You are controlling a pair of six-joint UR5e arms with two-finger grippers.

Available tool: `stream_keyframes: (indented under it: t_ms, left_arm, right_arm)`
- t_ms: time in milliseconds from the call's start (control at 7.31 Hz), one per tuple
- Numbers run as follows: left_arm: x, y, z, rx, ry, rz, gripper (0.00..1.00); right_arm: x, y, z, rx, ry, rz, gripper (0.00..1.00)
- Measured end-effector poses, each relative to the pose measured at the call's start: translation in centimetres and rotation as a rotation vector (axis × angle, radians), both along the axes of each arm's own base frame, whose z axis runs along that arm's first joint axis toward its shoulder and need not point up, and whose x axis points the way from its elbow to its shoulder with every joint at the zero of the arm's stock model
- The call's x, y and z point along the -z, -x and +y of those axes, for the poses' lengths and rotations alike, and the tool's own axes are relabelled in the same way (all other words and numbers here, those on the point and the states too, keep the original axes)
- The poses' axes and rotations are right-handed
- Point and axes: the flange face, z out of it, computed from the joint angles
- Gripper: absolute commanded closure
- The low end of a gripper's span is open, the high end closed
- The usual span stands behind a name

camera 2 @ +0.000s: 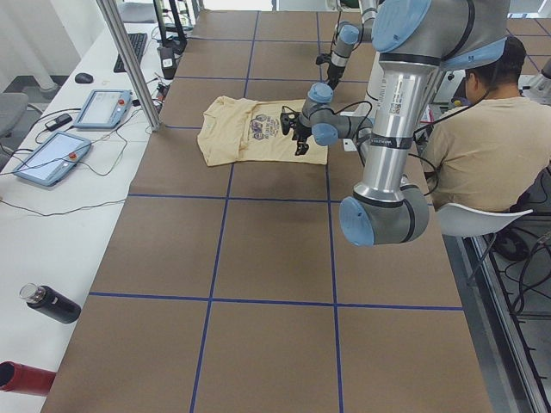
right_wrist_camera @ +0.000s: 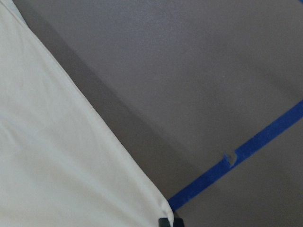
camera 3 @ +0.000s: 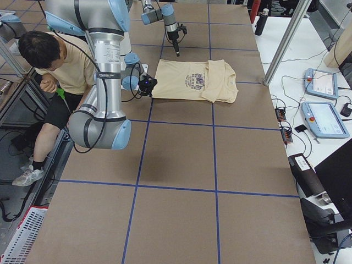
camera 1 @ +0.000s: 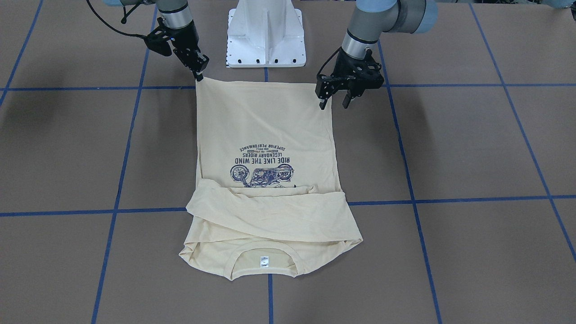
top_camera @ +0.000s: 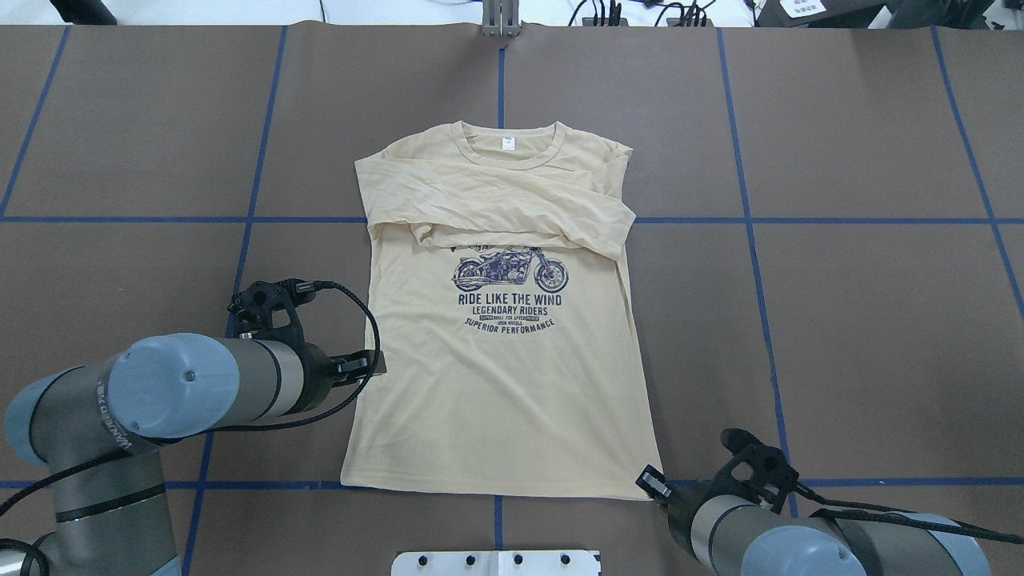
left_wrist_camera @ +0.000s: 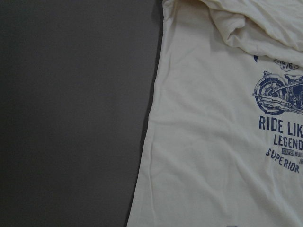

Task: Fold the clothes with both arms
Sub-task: 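Lower the left gripper to the hem corner nearest it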

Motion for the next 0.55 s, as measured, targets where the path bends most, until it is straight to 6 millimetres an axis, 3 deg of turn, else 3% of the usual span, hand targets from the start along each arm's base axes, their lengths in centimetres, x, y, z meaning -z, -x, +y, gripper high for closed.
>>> stream_keyframes:
  t_ms: [137,547]
  left_arm:
    - [0.2,0.3,0.4,-0.016,0.011,0.01,0.5]
    - [0.5,0.5,1.6,-0.032,0.076,0.036,0.51]
  right_arm:
    - [0.0,0.0,0.0,0.0,0.0,0.0,1.0]
    - [-0.1,0.0,0.0,-0.002,-0.003,0.001,1.0]
